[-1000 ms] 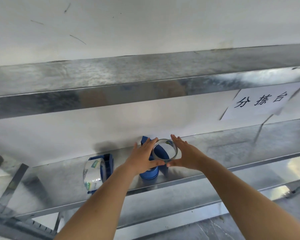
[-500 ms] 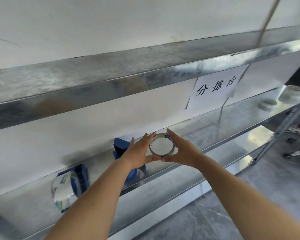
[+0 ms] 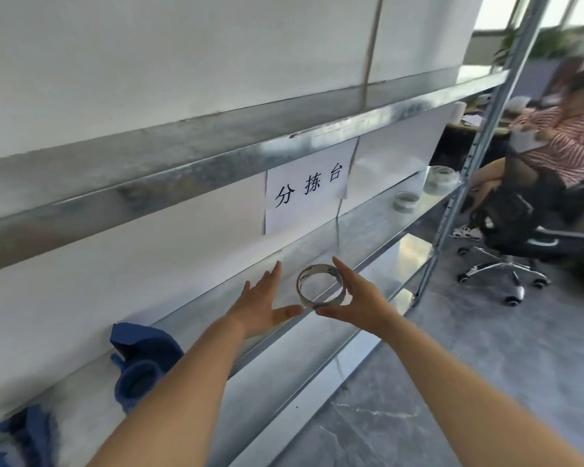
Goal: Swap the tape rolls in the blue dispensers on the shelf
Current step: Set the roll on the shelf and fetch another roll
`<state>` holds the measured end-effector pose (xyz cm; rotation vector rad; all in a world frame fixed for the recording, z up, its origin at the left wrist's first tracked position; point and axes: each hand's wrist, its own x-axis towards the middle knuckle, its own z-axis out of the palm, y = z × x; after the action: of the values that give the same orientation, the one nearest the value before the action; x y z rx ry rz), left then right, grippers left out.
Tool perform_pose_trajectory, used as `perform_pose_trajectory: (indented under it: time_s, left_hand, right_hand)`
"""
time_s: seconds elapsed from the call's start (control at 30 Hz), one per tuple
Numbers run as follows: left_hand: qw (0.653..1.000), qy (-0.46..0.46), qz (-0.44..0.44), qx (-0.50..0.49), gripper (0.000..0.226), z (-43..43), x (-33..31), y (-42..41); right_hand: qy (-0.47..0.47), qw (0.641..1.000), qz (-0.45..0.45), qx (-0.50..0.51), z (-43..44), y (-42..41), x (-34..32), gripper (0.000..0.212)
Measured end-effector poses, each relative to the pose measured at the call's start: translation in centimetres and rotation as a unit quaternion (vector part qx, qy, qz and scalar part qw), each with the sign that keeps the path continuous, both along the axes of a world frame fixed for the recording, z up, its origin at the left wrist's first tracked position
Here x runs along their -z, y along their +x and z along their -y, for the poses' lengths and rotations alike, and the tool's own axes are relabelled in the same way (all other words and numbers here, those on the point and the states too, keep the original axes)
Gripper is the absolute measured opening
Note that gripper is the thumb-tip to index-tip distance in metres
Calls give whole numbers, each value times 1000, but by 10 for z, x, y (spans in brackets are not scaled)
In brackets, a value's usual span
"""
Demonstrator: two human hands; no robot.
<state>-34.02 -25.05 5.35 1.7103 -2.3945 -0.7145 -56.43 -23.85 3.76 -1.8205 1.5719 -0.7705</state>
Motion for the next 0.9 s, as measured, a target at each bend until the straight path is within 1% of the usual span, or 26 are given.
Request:
perform_pose_trajectory:
  time_s: [0.2, 0.3, 0.37, 0.4, 0.47, 0.5, 0.63, 0.73, 0.9]
  left_hand:
    - [999, 24, -39, -19, 86, 20, -7, -72]
    - [999, 18, -34, -7, 81, 26, -12, -111]
    - [999, 1, -35, 18, 85, 33, -7, -136]
    - [999, -3, -34, 34, 91, 38, -3, -150]
    - [998, -7, -22, 59, 109, 46, 1, -173]
    - [997, -10, -12, 71, 113, 48, 2, -185]
    - [993, -45, -10, 112, 88, 54, -5, -231]
    - [989, -56, -3, 136, 84, 60, -12, -262]
    - [982, -74, 15, 175, 82, 73, -13, -303]
  right_hand:
    - [17, 996, 12, 83, -3, -90, -7, 113]
    - [34, 993, 14, 113, -6, -132, -8, 118]
    - [31, 991, 2, 126, -10, -160, -9, 118]
    - [31, 990, 1, 136, -12, -175, -10, 116]
    - [35, 987, 2, 157, -18, -200, -11, 113]
    - [35, 986, -2, 165, -21, -212, -12, 113]
    - [23, 981, 9, 194, -35, -250, -21, 110]
    - [23, 976, 9, 215, -43, -274, -25, 113]
    - [34, 963, 47, 265, -52, -308, -18, 115]
